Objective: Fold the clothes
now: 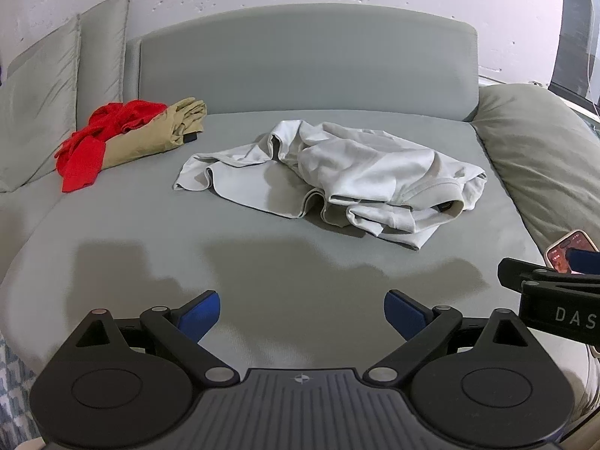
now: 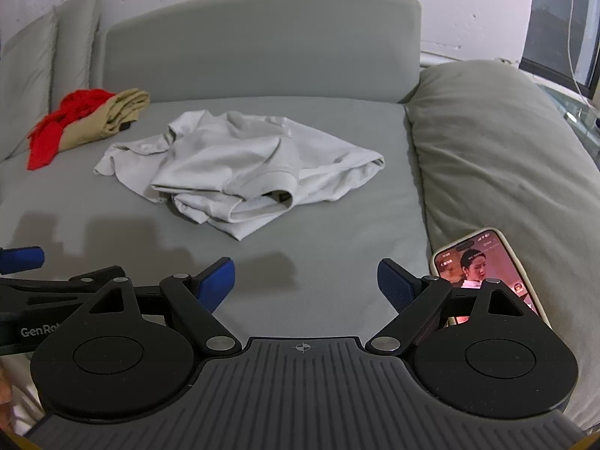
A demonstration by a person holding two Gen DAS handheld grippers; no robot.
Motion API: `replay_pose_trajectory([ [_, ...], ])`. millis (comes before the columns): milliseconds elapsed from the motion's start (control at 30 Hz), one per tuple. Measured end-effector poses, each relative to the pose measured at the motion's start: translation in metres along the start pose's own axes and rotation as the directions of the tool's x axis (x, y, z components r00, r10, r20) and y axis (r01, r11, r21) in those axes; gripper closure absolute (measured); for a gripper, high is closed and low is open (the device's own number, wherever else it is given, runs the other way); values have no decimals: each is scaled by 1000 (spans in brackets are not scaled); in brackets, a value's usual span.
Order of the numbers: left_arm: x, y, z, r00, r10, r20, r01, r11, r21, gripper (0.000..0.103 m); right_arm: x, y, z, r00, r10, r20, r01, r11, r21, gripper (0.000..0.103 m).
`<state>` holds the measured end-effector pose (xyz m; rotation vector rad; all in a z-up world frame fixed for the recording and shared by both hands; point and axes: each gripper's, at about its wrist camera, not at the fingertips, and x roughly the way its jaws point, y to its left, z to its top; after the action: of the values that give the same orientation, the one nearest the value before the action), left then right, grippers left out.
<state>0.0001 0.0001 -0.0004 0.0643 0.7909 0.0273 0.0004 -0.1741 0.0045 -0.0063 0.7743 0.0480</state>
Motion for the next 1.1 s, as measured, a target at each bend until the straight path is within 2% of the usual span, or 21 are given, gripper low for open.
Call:
replay_pose_trajectory([
  [1100, 0, 1, -4, 1000, -2, -5, 2, 1000, -4, 7, 1, -3, -3, 1000, 1, -9, -1, 1000, 1, 15],
])
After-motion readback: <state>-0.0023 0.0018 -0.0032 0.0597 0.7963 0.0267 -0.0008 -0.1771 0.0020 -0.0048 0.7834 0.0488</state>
